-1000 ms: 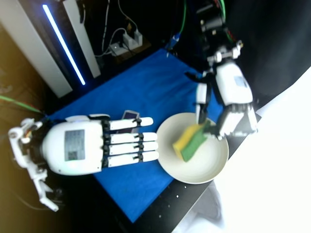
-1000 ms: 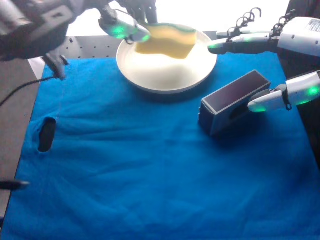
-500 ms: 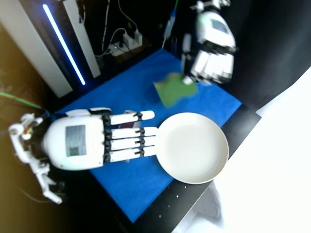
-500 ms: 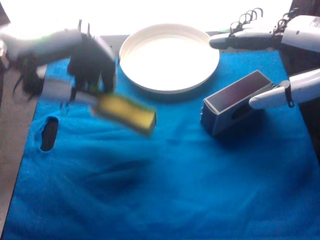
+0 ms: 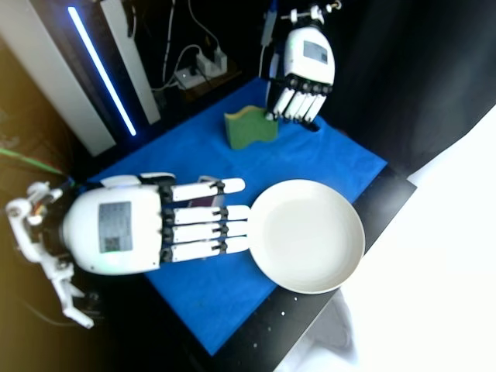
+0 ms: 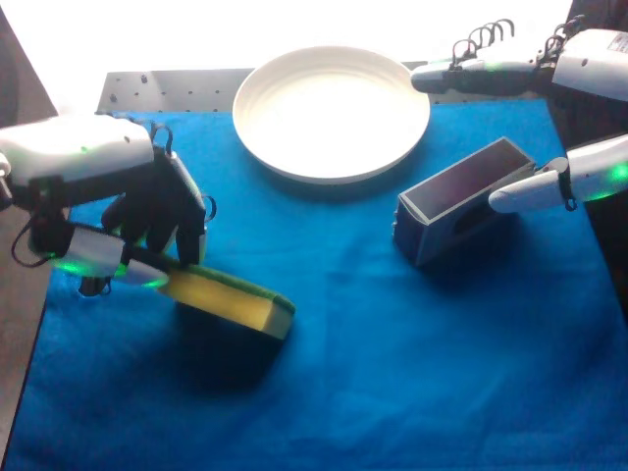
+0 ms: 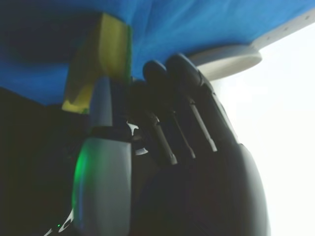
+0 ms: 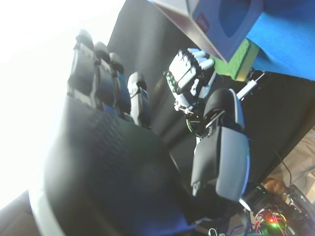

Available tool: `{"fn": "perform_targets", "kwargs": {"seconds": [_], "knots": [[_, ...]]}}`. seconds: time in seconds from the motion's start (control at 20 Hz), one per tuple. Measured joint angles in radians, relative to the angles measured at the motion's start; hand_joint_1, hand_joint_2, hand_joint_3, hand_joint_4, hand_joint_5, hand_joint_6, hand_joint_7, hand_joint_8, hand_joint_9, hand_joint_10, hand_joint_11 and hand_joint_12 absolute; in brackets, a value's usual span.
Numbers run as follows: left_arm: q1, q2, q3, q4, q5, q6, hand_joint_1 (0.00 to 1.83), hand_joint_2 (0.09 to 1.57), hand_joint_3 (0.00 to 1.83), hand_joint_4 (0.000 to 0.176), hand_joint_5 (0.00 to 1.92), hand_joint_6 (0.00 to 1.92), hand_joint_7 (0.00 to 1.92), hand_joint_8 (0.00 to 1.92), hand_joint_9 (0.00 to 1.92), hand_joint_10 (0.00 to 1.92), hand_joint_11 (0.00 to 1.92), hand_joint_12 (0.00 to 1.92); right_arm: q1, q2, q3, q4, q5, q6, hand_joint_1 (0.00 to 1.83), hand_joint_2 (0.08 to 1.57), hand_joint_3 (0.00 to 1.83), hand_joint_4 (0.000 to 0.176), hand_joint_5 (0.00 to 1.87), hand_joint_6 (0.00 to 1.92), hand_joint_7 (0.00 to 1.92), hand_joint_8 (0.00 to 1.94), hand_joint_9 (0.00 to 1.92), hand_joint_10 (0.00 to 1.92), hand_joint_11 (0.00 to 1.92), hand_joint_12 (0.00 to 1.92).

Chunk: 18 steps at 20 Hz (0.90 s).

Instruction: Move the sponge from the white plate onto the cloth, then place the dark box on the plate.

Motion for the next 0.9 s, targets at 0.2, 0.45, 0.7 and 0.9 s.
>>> {"fn": "perform_targets", "kwargs": {"seconds": [0.2,0.45,0.7,0.9], "knots": [[0.009,0.0,0.0,-0.008,0.013,0.006,0.8,0.82,0.0,0.012,0.39,0.01,0.51,0.04,0.39,0.5,0.01,1.59,0.0,0.0,0.0,0.0,-0.002,0.0,0.71,0.99,0.0,0.144,0.17,0.0,0.12,0.0,0.11,0.0,0.11,0.15],[0.016,0.015,-0.042,-0.077,-0.011,0.105,0.74,0.74,0.0,0.174,0.01,0.0,0.11,0.0,0.17,0.04,0.0,0.76,0.0,0.0,0.0,-0.007,-0.002,0.0,0.81,0.86,0.0,0.168,0.14,0.0,0.06,0.0,0.05,0.01,0.11,0.16],[0.021,0.072,-0.077,-0.217,-0.077,0.23,0.8,0.7,0.0,0.176,0.0,0.0,0.0,0.0,0.0,0.0,0.0,0.09,0.0,0.0,0.009,-0.023,-0.019,0.0,0.74,0.79,0.0,0.168,0.19,0.0,0.15,0.0,0.14,0.01,0.0,0.5],[0.076,0.111,-0.117,-0.385,-0.19,0.349,0.64,0.74,0.01,0.176,0.0,0.0,0.0,0.0,0.0,0.0,0.0,0.0,0.0,-0.005,0.03,-0.075,-0.068,0.0,0.76,0.85,0.0,0.158,0.25,0.01,0.16,0.0,0.14,0.01,0.06,0.4]]}}
